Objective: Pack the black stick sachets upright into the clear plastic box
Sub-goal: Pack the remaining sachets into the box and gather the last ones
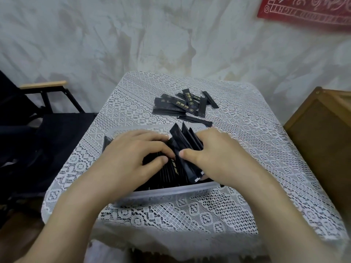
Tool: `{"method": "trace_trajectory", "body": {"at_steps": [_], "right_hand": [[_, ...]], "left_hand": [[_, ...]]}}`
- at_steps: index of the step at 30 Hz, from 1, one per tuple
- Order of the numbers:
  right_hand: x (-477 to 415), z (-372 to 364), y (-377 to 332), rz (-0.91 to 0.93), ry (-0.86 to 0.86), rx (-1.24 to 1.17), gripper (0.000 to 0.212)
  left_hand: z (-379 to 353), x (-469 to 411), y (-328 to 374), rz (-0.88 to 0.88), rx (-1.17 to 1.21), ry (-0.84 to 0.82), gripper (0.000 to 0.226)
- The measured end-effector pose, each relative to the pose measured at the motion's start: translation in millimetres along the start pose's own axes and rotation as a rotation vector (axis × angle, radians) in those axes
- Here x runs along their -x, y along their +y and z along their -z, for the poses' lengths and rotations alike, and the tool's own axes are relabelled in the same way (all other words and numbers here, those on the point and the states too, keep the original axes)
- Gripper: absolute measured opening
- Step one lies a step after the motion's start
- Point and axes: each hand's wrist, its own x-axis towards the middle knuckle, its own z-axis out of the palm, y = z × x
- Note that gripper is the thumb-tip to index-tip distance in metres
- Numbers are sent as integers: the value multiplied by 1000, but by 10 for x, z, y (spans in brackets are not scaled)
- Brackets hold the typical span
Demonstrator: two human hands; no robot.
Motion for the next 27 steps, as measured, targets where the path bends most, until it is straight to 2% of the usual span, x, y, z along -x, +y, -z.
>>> {"method": "trace_trajectory", "body": {"at_steps": [7,16,20,24,27], "right_hand": [[7,27,38,19,-97,-376,15],[-11,-23,79,60,-134,-379,16],[-28,-31,70,68,-118,-380,28],[-24,-2,94,82,-129,-426,14],[4,21,63,70,-143,-466,13]], "left_hand": [[0,4,5,9,38,25,41],[11,3,1,5,27,6,43],[28,5,14,-1,59,14,40],[39,13,18,-3,95,28,38],[38,20,5,5,106,43,35]]}}
